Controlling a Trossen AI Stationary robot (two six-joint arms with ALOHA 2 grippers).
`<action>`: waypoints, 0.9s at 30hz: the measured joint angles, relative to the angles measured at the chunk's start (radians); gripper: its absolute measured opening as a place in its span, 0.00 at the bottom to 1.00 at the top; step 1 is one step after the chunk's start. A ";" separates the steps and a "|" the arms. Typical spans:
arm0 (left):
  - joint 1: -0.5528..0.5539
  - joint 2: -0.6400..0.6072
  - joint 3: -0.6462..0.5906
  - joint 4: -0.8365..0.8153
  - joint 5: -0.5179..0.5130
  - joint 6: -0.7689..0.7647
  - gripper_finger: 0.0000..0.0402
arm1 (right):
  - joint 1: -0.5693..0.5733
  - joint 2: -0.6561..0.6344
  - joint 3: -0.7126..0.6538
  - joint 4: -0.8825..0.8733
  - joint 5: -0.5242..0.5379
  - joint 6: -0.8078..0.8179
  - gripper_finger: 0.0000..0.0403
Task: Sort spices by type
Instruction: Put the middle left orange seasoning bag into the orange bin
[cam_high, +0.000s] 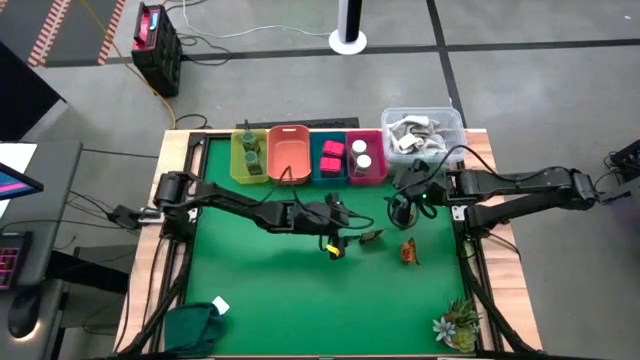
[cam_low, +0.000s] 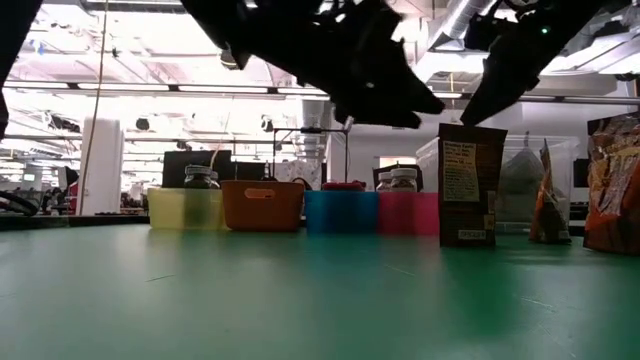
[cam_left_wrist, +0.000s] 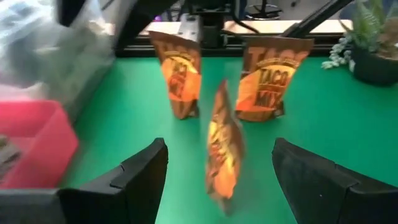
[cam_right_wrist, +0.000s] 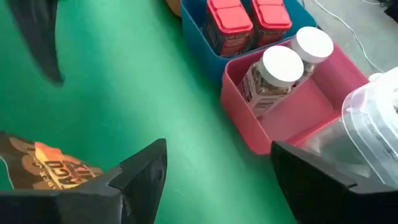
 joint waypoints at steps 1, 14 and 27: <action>-0.002 0.012 0.010 0.001 0.007 -0.007 0.69 | 0.000 0.000 0.000 0.000 0.000 0.001 0.77; -0.008 0.037 0.019 0.095 0.022 -0.034 0.69 | 0.000 -0.002 0.000 0.049 0.022 -0.009 0.77; 0.001 0.181 0.019 0.274 -0.056 -0.032 0.65 | 0.000 -0.002 0.000 0.045 0.035 -0.008 0.77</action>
